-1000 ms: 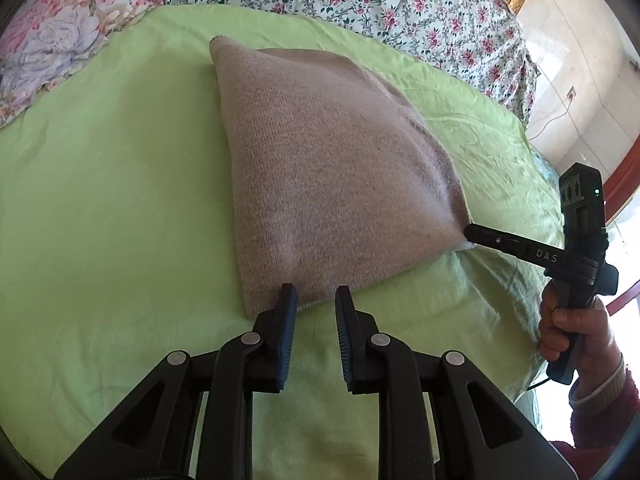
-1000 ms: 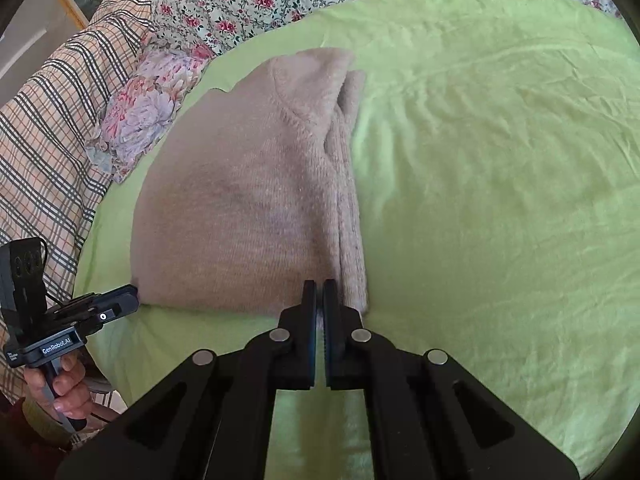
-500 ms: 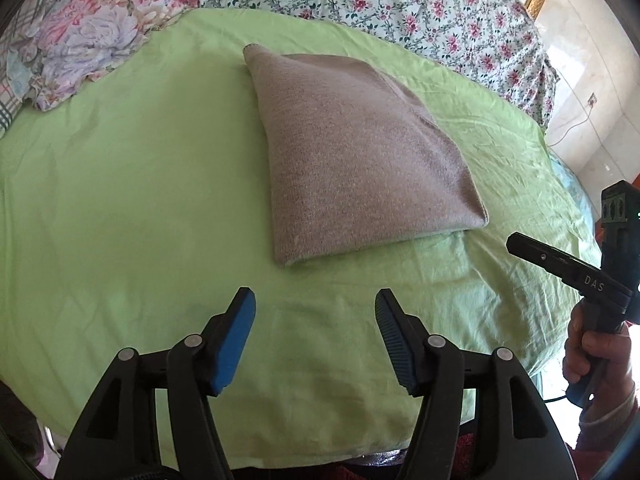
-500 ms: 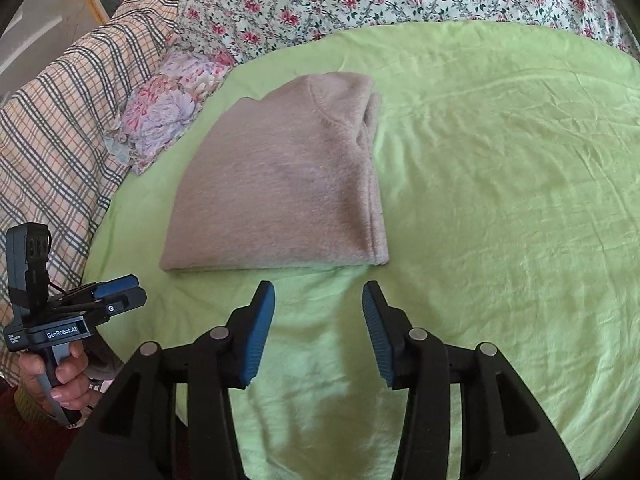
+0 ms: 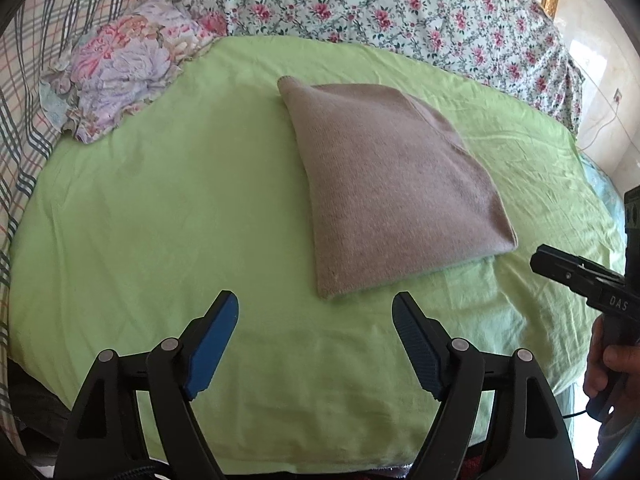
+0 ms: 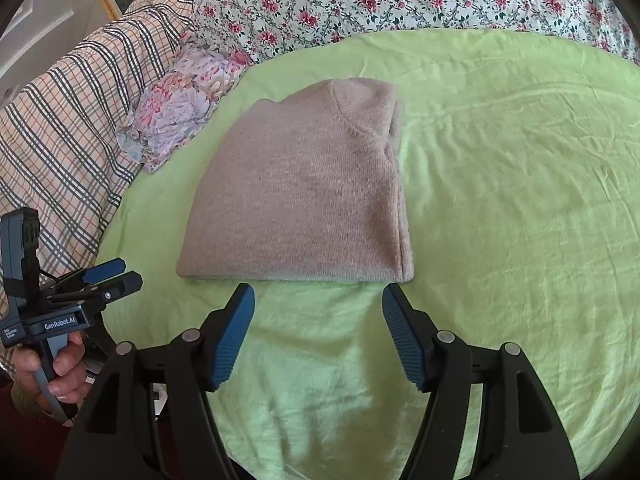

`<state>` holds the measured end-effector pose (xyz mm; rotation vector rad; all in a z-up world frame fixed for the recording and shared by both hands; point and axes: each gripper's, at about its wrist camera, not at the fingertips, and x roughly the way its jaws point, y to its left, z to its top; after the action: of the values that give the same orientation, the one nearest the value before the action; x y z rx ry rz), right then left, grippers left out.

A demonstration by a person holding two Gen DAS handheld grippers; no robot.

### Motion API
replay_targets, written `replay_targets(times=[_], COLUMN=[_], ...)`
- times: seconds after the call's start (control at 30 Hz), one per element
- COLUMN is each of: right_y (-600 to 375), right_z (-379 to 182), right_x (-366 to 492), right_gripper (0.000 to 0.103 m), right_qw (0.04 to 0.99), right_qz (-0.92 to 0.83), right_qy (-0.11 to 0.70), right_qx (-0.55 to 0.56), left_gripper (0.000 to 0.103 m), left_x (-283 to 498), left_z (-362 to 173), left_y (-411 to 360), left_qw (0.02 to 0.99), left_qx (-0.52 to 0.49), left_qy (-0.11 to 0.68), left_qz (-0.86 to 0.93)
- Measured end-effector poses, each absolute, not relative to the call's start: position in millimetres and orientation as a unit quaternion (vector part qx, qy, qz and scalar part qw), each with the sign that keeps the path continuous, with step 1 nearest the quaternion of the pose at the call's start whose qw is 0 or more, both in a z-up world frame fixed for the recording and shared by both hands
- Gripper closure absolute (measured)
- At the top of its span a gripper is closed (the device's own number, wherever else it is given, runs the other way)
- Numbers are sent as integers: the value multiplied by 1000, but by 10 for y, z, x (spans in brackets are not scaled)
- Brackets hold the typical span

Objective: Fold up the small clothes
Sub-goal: 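Open both tools and withdraw from the folded sweater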

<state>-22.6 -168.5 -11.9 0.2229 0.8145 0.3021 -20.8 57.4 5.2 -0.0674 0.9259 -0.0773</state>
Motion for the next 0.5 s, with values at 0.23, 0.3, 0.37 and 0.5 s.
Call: replay_targets(times=[0.23, 0.3, 0.37, 0.5], right_y=[-1687, -1691, -1695, -1712], right_z=[-22, -10, -9, -23], right_x=[-23, 14, 51, 143], right_gripper=[29, 28, 28, 27], right_qw=[906, 907, 906, 904], right_qz=[146, 145, 144, 142], right_qy=[382, 381, 382, 387], right_qx=[107, 109, 108, 112], left_gripper=[21, 21, 20, 20], left_x=[55, 124, 182, 296], left_z=[142, 140, 125, 73], left_y=[527, 524, 524, 512], left_qw=[902, 900, 898, 893], left_qx=[-12, -14, -17, -9], left_qy=[432, 436, 439, 449], left_qz=[-12, -10, -6, 4])
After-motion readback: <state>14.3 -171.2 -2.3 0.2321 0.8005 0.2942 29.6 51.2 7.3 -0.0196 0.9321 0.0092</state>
